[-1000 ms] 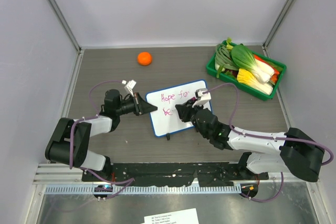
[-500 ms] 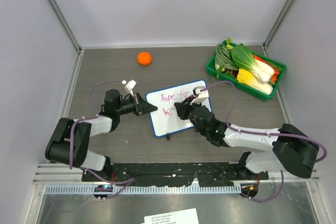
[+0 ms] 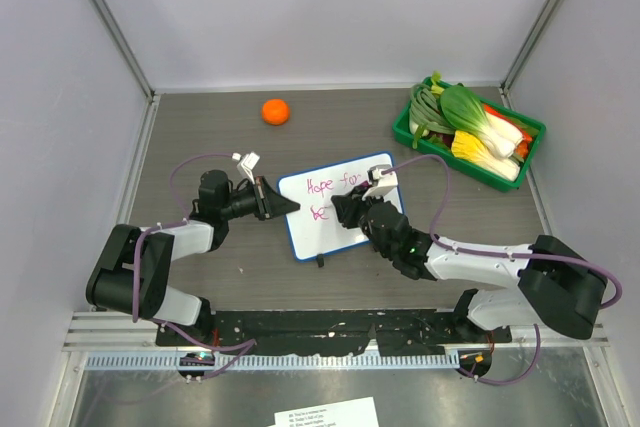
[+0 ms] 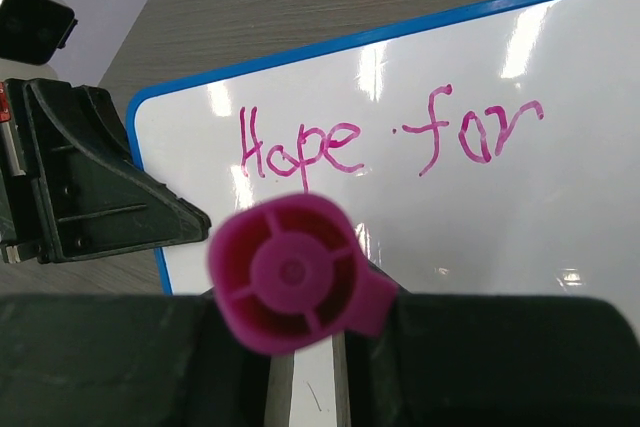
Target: Write a sentence on the whiteboard
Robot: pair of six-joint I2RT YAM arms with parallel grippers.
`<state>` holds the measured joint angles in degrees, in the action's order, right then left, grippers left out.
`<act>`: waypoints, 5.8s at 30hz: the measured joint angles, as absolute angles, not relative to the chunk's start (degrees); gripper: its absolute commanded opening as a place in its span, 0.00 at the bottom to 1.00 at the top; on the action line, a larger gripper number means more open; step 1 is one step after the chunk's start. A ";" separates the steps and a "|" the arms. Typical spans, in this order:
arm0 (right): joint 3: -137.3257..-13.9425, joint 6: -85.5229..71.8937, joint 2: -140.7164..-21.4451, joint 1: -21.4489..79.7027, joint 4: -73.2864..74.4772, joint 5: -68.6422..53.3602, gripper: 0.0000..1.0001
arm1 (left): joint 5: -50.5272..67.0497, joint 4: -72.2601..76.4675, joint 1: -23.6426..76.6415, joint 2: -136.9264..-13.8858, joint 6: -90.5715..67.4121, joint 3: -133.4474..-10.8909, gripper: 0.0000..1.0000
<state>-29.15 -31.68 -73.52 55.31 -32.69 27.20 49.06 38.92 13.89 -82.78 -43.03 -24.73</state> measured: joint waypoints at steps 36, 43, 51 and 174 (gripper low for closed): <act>-28.77 -32.10 -72.88 54.24 -32.58 27.70 0.01 | 48.99 38.76 13.91 -82.85 -43.00 -24.73 0.00; -28.77 -32.16 -73.03 54.26 -32.93 27.51 0.01 | 49.04 38.76 13.91 -82.87 -43.00 -24.82 0.00; -27.90 -33.15 -72.47 54.24 -32.75 26.70 0.01 | 49.04 38.76 13.91 -82.87 -43.00 -24.84 0.00; -25.80 -32.36 -68.93 52.75 -29.50 26.94 0.01 | 48.82 38.70 14.24 -83.05 -42.81 -25.06 0.00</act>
